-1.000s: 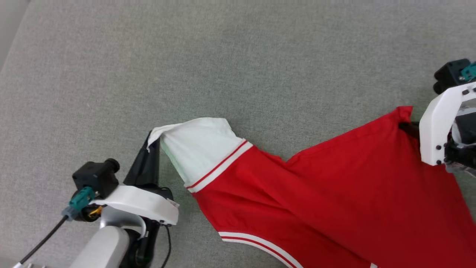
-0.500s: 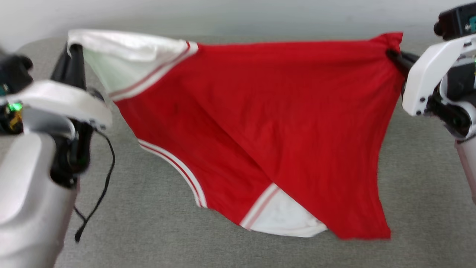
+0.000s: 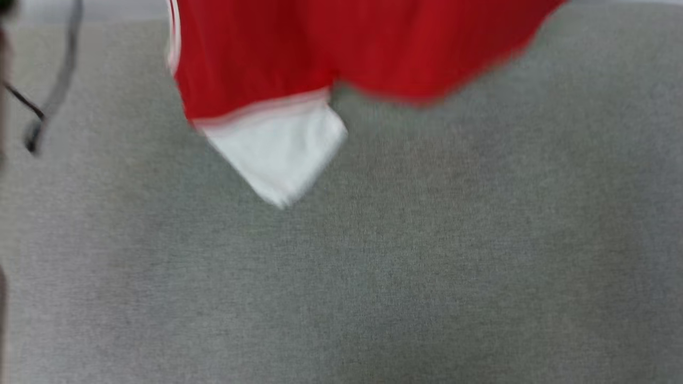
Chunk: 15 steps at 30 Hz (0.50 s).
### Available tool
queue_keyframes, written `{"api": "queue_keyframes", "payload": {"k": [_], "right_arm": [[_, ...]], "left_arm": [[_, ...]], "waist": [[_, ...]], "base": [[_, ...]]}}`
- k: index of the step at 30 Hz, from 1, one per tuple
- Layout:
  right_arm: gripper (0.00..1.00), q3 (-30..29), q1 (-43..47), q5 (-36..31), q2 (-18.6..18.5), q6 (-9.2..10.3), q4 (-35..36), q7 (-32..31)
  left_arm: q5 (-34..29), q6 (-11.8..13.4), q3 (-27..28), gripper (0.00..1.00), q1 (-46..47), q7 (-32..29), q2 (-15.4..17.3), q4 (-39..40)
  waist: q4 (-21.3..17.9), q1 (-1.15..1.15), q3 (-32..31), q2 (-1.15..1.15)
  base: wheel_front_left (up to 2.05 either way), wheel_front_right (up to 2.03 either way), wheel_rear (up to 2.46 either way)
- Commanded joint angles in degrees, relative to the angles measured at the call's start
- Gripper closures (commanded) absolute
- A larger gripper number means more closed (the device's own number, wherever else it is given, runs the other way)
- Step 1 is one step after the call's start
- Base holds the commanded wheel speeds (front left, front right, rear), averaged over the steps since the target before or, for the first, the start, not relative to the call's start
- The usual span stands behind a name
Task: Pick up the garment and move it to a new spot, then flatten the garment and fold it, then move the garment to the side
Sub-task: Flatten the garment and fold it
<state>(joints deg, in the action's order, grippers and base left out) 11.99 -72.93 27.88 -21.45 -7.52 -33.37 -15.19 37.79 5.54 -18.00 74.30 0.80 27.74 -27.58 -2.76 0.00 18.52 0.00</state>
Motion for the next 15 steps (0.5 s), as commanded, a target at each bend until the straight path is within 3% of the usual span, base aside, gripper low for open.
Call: {"api": "queue_keyframes", "payload": {"k": [1,9,15], "right_arm": [[1.0,-0.39,-1.37,-0.43,-0.67,0.07,0.21,0.51],[1.0,-2.9,-15.43,-1.6,-4.16,0.08,2.61,2.67],[1.0,-2.84,-21.89,-1.7,-5.61,0.08,2.92,2.5]], "left_arm": [[-0.62,-0.04,0.05,1.0,1.65,0.0,0.54,-0.29],[-5.18,-1.35,-1.55,1.0,21.65,-1.37,1.94,-3.31],[-6.02,-1.01,-2.21,1.0,28.04,-1.58,0.78,-4.9]], "waist": [[-0.53,0.0,2.98,0.0],[-0.63,0.0,13.88,0.0],[0.57,0.0,21.01,0.0]], "base": [[0.0,0.0,0.0],[0.0,0.0,0.0],[0.0,0.0,0.0]]}}
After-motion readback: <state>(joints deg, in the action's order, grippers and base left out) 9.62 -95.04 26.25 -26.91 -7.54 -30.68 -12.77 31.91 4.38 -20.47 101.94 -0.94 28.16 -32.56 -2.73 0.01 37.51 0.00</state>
